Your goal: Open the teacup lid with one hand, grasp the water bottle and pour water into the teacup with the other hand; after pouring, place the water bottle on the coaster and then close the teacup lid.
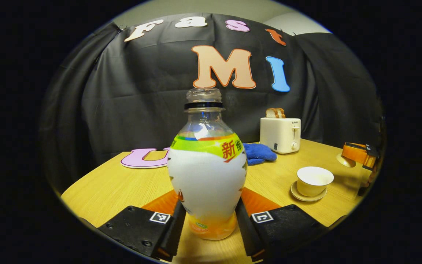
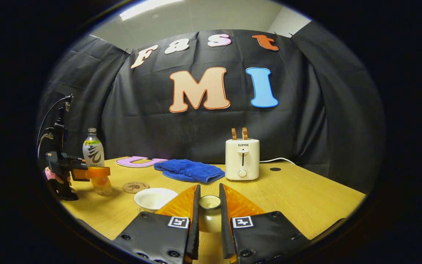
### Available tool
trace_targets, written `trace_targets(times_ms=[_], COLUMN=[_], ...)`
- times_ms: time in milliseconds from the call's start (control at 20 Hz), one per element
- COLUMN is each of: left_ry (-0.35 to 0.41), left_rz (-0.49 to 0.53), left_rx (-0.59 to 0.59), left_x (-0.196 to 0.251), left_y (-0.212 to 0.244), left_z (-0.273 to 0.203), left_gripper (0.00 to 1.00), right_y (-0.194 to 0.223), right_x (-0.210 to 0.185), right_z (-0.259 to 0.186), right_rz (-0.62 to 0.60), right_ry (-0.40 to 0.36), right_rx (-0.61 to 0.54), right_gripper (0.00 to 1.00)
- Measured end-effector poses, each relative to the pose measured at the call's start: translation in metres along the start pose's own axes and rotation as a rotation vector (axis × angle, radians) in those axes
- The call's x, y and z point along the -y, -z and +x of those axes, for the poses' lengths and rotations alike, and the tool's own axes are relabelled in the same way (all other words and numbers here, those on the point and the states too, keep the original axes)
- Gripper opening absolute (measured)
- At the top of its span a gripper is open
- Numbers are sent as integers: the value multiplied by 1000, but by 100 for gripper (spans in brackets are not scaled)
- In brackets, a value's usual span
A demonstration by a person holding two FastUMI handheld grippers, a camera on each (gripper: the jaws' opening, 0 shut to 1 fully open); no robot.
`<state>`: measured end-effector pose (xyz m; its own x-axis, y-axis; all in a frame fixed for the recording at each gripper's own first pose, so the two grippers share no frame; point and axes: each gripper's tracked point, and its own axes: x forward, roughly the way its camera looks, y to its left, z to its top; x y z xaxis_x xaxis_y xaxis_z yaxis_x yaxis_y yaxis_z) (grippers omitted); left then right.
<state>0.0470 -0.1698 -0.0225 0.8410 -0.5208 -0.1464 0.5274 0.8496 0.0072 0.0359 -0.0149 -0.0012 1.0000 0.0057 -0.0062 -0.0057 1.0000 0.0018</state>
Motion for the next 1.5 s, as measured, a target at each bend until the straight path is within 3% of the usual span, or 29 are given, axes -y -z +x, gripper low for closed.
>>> trace_targets(times_ms=[250, 350, 600, 1000, 1200, 1500], left_ry=[-18, -54, -133, -137, -112, -121], left_rz=[45, 126, 418, 991, 1129, 1344], left_rx=[-27, -30, -59, -140, -186, -209], left_x=[3, 2, 1, 20, 24, 21], left_y=[2, -6, -27, -27, -9, -15], left_z=[0, 1, 3, 12, 17, 24], left_gripper=[59, 57, 57, 58, 56, 56], right_y=[0, 0, 0, 1, 0, 0], right_x=[10, 16, 32, 45, 47, 52], right_z=[1, 2, 4, 6, 7, 7], right_rz=[0, -2, -3, -3, -2, -2], right_ry=[14, 25, 55, 78, 81, 88], right_rx=[0, 1, 3, 4, 4, 5], right_gripper=[29, 28, 28, 29, 29, 29])
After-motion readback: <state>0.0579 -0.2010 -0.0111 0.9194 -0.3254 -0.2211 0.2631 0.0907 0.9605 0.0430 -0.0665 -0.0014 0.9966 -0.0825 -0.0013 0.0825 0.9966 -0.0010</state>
